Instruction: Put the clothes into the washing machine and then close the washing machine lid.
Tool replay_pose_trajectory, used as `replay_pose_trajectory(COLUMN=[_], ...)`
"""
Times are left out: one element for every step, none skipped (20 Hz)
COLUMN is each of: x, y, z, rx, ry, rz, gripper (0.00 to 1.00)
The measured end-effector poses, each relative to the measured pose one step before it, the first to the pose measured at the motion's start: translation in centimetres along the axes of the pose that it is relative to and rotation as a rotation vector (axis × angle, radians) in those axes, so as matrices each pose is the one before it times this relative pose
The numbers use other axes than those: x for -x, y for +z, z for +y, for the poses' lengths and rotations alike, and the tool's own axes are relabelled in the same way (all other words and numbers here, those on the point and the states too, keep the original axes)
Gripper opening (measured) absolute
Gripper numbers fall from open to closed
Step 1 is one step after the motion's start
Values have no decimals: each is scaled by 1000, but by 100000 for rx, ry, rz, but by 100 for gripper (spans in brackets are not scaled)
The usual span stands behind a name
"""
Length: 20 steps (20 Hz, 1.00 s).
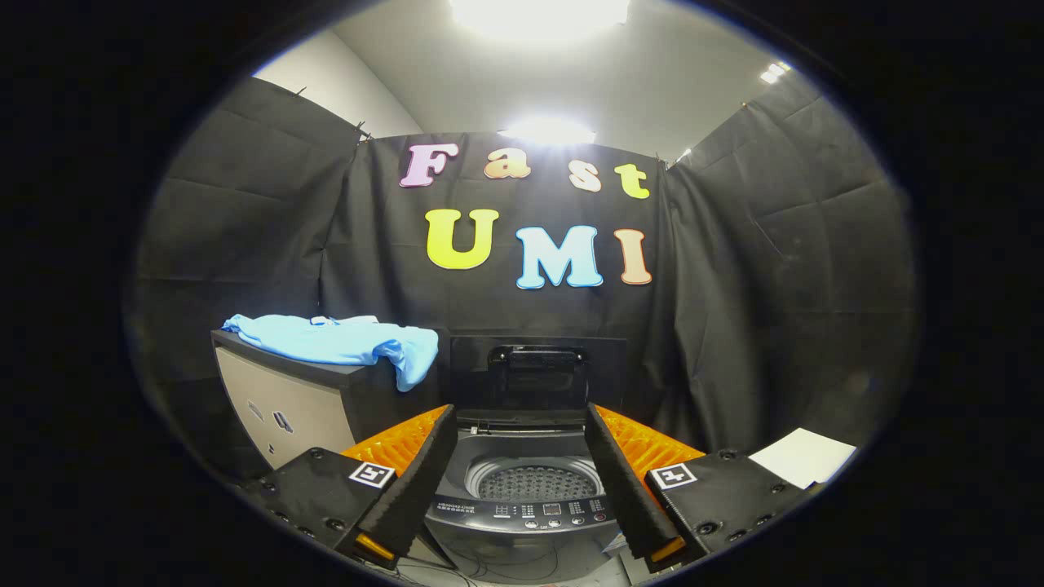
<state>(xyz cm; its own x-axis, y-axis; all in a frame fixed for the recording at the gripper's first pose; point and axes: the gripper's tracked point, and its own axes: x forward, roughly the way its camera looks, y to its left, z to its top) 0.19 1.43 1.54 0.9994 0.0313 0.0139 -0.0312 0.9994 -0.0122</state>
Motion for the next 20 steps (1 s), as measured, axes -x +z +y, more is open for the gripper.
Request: replay_pose_trajectory(x=[-103,-243,-175,-230,-258,-373,-464,-535,-544,-564,-526,-559,-663,-652,-619,-632,-636,-487,-745,-665], y=[237,324,485,606,815,858,875,736,737,699,740,773,665,673,509,445,438,568,606,453], z=[202,218,187,147,309,467,427,390,475,539,545,504,743,786,918,881,797,898,896,868], rx=[-162,-279,-39,-73,-254,-311,-209,-195,-80,36,290,272,171,84,282,358,25,-262,-336,-221], ry=[344,233,-13,184,474,827,818,814,1009,813,564,983,1274,1639,1917,1879,1882,1788,1633,1827], rz=[55,84,163,-166,-569,-687,-552,-431,-191,-68,-448,-528,-398,-363,91,422,153,-362,-569,-292], gripper=[98,98,98,98,98,98,98,98,98,98,98,98,98,98,98,98,98,98,98,98])
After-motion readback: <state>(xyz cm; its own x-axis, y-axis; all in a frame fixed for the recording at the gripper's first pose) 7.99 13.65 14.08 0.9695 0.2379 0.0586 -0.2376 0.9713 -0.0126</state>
